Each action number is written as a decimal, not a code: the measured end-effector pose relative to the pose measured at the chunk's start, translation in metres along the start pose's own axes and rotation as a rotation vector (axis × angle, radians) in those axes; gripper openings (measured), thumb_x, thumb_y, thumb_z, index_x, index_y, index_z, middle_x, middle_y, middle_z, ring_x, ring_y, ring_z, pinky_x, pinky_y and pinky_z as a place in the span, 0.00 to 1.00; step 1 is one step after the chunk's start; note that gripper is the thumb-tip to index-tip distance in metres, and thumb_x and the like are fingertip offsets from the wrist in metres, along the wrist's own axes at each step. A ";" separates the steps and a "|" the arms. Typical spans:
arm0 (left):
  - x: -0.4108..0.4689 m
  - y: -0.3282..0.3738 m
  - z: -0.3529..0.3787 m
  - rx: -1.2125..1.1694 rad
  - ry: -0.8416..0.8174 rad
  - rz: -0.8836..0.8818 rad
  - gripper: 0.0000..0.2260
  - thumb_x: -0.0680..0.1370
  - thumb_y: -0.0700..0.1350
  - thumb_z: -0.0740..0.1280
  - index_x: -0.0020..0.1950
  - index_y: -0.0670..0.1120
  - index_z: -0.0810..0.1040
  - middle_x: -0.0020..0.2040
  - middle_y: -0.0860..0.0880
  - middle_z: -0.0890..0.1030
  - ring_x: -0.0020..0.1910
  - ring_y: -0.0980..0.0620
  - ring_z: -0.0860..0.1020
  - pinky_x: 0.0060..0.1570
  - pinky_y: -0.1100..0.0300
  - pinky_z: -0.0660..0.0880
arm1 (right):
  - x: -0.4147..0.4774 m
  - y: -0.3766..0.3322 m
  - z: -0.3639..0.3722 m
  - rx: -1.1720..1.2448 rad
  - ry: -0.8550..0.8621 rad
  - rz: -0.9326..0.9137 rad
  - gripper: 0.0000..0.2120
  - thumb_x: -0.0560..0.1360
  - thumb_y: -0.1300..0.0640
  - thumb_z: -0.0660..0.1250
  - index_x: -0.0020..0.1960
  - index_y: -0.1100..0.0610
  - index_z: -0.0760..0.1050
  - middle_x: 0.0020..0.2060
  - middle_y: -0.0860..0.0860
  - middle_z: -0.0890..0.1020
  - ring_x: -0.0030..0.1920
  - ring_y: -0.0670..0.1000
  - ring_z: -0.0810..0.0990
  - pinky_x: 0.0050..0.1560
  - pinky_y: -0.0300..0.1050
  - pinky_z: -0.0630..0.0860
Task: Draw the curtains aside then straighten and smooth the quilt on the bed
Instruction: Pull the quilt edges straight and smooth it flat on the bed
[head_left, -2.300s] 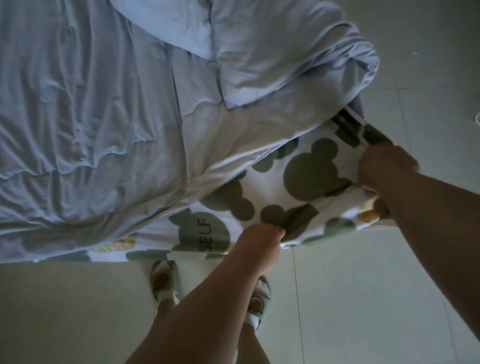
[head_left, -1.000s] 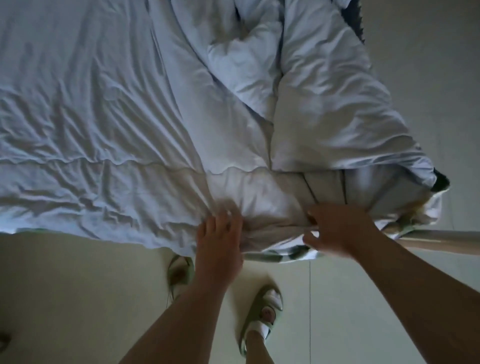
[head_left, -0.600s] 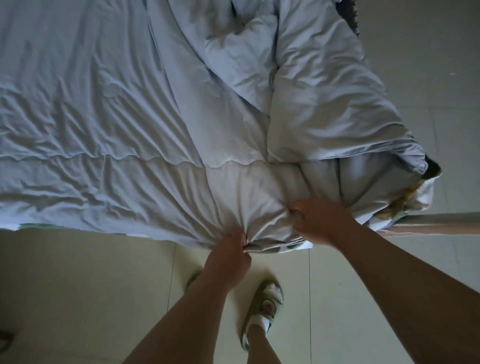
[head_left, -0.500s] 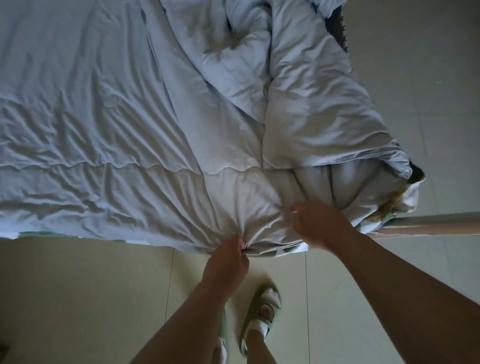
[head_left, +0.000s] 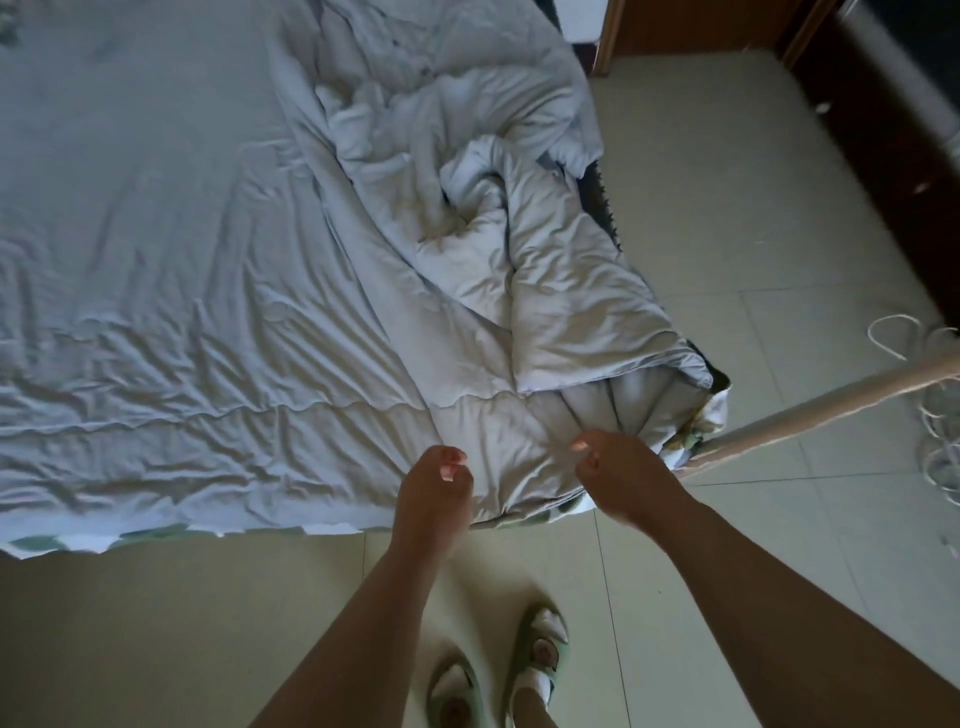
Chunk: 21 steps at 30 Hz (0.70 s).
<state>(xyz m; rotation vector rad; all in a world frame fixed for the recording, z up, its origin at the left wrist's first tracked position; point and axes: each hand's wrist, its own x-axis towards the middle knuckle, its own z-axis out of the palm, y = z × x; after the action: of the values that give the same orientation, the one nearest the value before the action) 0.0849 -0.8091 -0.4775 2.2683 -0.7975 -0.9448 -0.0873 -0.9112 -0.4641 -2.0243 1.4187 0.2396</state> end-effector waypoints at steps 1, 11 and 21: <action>-0.009 0.006 -0.012 -0.003 0.011 0.017 0.09 0.78 0.39 0.62 0.55 0.44 0.78 0.52 0.47 0.81 0.52 0.48 0.78 0.44 0.68 0.65 | -0.012 -0.007 -0.009 0.015 0.021 -0.001 0.15 0.78 0.57 0.56 0.61 0.54 0.75 0.58 0.55 0.80 0.59 0.57 0.76 0.57 0.48 0.74; -0.092 0.046 -0.077 -0.055 0.012 0.224 0.07 0.78 0.38 0.63 0.53 0.42 0.79 0.49 0.48 0.80 0.51 0.47 0.79 0.44 0.64 0.68 | -0.111 -0.021 -0.065 0.086 0.125 0.048 0.12 0.79 0.57 0.56 0.56 0.56 0.77 0.53 0.54 0.81 0.54 0.55 0.78 0.54 0.47 0.74; -0.152 0.129 -0.053 -0.093 -0.049 0.401 0.06 0.79 0.40 0.63 0.46 0.51 0.75 0.47 0.49 0.81 0.48 0.51 0.79 0.46 0.61 0.70 | -0.181 0.026 -0.141 0.160 0.310 0.117 0.12 0.78 0.56 0.59 0.54 0.52 0.80 0.52 0.52 0.82 0.55 0.54 0.79 0.54 0.44 0.73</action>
<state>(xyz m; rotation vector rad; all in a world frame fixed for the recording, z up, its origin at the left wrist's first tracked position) -0.0019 -0.7765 -0.2931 1.9112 -1.1509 -0.8287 -0.2119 -0.8606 -0.2765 -1.9083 1.6896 -0.1424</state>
